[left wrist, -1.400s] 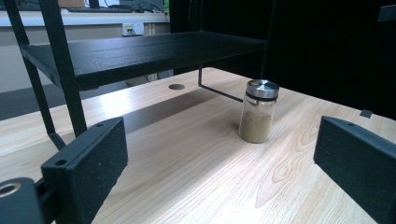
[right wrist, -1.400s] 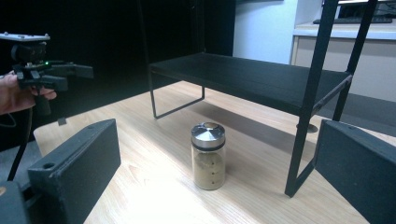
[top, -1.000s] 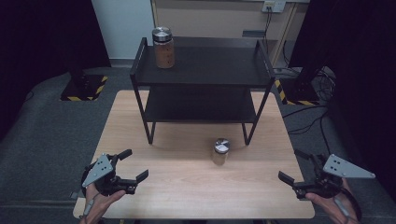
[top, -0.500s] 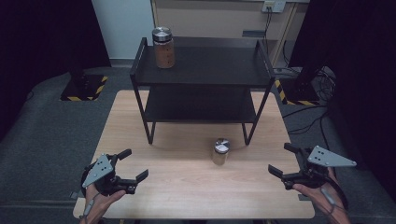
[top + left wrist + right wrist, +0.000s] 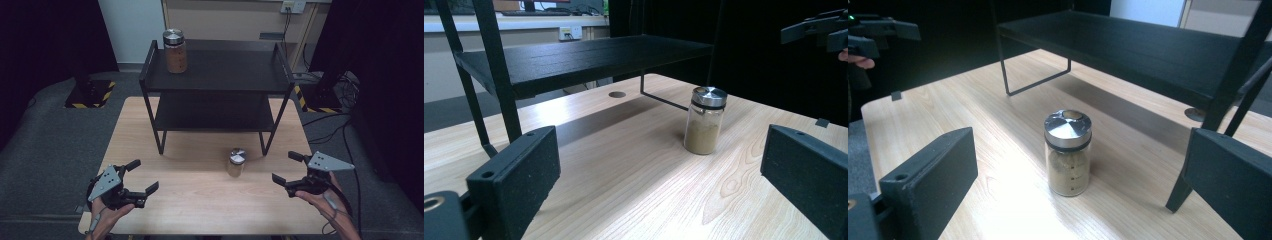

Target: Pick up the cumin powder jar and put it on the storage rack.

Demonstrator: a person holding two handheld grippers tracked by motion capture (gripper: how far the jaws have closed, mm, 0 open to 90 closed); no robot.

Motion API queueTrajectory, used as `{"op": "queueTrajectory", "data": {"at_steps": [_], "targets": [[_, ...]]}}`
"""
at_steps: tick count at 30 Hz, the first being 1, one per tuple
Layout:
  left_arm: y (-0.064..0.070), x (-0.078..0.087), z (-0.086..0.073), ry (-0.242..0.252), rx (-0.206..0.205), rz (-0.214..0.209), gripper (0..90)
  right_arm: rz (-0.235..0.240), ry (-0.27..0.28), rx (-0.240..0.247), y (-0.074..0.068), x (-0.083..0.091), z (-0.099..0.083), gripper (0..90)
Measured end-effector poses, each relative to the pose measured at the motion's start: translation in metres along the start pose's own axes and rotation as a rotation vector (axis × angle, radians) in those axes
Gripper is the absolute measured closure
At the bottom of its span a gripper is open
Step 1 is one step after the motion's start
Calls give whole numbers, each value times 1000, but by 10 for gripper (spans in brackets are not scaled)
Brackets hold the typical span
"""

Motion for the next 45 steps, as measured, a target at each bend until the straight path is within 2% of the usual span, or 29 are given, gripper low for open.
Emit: {"op": "queueTrajectory", "data": {"at_steps": [10, 26, 45], "targets": [[0, 0, 0, -1, -1, -3, 12, 7, -31, 4, 6, -38, 0, 26], [-1, -1, 0, -5, -4, -7, 13, 13, -83, -19, 19, -95, -4, 42], [-1, -1, 0, -7, -5, -9, 12, 27, -123, -29, 28, -145, -15, 127]]}}
Point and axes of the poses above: each handheld gripper's, and its own axes: x roughly backward along the jaws, z roughly out of its top, y roughly to its right, the point moved 3 cm from there along -x, roughly forward along the jaws, and after that the axes turned 10 degrees about z, right-handed, at the moved point
